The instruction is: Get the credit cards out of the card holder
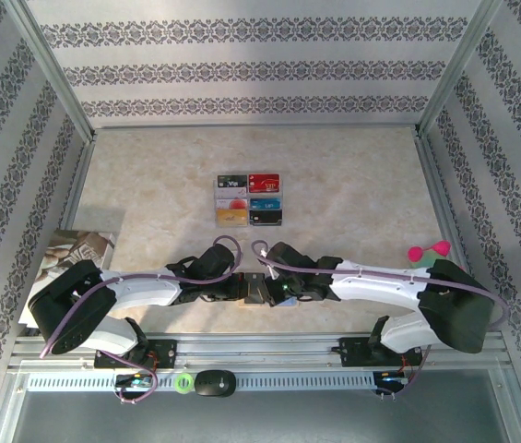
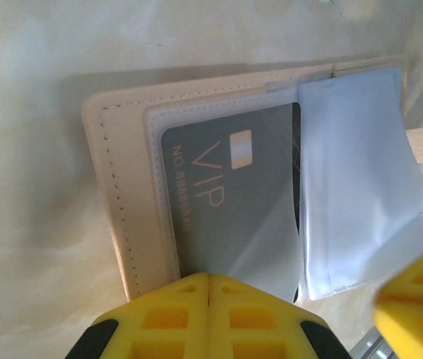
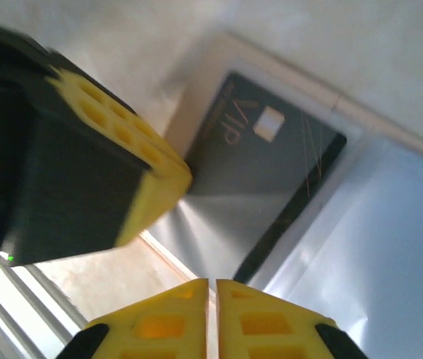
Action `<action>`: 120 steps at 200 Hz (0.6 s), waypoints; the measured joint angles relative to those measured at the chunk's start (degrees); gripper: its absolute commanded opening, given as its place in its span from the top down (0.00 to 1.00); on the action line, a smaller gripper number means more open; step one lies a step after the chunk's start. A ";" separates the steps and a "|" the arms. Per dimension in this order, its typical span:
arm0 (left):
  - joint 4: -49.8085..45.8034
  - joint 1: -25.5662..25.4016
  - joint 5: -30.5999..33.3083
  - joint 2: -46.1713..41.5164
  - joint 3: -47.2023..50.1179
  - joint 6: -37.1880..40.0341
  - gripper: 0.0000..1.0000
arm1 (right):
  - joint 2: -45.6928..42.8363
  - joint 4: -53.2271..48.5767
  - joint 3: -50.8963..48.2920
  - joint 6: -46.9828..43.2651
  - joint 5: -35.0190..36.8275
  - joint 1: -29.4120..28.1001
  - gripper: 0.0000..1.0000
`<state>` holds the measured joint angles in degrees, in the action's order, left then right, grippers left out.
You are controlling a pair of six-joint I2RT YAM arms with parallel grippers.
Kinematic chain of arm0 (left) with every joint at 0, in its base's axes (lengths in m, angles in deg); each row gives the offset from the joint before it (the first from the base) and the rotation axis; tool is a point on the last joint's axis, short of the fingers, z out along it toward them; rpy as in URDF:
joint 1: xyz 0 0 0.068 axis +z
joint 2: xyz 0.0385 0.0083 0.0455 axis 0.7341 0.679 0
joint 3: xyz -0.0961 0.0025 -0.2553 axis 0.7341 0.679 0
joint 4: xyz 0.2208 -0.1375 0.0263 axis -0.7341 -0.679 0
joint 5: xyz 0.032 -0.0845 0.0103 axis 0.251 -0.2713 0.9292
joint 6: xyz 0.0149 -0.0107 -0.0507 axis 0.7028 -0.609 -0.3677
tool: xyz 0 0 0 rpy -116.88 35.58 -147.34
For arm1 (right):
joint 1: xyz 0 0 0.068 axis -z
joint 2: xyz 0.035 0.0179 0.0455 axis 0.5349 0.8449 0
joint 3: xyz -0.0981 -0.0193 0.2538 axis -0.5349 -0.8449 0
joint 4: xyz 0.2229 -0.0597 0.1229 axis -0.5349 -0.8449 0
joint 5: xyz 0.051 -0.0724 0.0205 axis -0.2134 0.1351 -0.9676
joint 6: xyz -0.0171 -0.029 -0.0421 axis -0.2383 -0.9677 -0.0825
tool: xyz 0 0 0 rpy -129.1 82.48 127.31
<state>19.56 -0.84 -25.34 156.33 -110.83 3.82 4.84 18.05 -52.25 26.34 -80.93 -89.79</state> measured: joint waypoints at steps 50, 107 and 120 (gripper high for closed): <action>0.00 -0.44 -0.09 0.02 0.00 0.00 1.00 | -7.41 -0.50 -10.10 5.11 2.58 1.81 0.92; 0.17 -0.63 -0.46 0.13 0.00 0.22 1.00 | -10.51 -3.82 -8.59 4.39 3.41 3.74 0.82; -0.22 -0.63 -0.22 -0.22 0.00 0.31 1.00 | -11.76 -3.87 -6.82 3.85 2.67 3.76 0.81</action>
<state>19.35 -1.47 -25.56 156.12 -110.83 4.13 -6.92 14.18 -59.07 30.19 -78.26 -86.03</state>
